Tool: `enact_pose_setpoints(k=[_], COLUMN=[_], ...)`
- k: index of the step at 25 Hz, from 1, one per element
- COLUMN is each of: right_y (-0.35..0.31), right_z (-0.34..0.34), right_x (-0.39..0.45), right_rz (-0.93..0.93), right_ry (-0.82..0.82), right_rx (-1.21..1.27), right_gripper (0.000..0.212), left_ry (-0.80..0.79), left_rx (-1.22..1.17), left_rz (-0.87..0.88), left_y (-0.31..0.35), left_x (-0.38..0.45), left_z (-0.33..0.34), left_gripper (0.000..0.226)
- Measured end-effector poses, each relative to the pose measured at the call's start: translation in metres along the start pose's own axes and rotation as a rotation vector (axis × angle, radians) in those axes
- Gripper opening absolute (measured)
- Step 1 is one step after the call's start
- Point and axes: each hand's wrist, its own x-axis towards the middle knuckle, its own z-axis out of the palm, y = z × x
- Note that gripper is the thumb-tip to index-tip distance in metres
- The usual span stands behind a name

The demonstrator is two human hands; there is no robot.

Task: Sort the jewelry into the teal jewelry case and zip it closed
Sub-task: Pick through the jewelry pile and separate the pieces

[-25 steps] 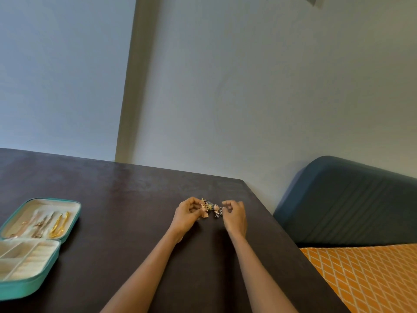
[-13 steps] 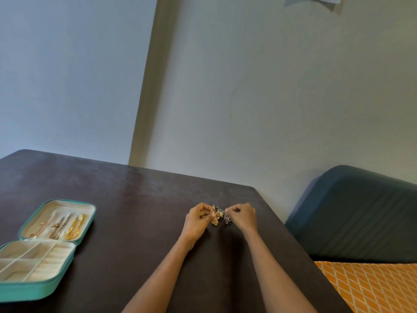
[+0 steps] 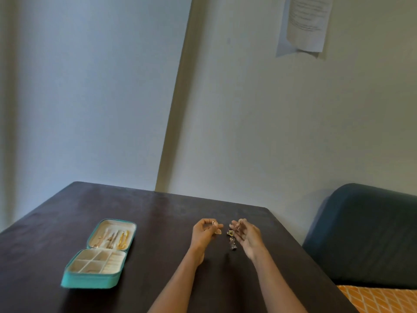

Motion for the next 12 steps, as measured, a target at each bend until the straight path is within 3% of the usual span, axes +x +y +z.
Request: enact_pose_setpoints(k=[3, 7, 12], right_y=[0.007, 0.012, -0.006], right_z=[0.005, 0.006, 0.006], right_x=[-0.01, -0.02, -0.026], right_rz=[0.109, 0.22, 0.199], right_ry=[0.082, 0.032, -0.043], right_rx=[0.052, 0.052, 0.117], right_gripper=[0.022, 0.035, 0.021], left_ry=[-0.013, -0.042, -0.164], left_rx=[0.013, 0.109, 0.273], left_rz=[-0.031, -0.088, -0.096], left_y=[0.012, 0.014, 0.005], left_x=[-0.015, -0.023, -0.021], left_z=[-0.009, -0.008, 0.008], left_gripper=[0.008, 0.009, 0.012])
